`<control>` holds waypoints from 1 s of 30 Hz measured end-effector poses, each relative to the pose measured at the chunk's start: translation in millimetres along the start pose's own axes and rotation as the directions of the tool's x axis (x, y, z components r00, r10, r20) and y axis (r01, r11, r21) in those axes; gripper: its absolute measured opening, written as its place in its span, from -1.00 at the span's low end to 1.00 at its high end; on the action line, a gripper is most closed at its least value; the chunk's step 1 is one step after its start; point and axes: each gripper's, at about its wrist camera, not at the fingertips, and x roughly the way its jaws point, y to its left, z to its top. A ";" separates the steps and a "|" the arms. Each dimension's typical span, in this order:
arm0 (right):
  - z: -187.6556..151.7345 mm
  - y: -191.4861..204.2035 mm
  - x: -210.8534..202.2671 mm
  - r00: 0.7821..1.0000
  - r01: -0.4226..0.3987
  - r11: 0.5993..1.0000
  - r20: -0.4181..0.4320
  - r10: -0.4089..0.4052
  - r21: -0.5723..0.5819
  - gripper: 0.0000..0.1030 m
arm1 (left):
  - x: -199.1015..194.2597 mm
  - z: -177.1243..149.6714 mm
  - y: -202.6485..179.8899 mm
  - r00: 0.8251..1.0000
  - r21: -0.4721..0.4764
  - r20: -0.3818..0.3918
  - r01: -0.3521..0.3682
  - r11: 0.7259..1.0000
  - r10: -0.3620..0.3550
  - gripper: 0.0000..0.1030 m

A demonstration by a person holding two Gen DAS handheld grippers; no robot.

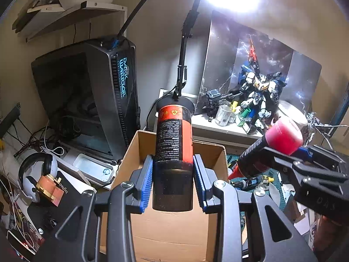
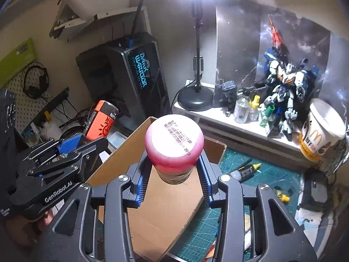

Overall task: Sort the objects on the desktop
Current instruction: 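Lift the magenta bottle and orange-black can and carry both over the cardboard box, then lower both items into the cardboard box and open both tools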

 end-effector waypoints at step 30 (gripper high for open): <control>22.7 -27.0 65.2 0.992 -0.123 0.992 -0.043 0.121 -0.032 -0.25 | 49.0 33.6 6.9 0.994 0.011 -0.066 -0.084 0.996 0.085 -0.33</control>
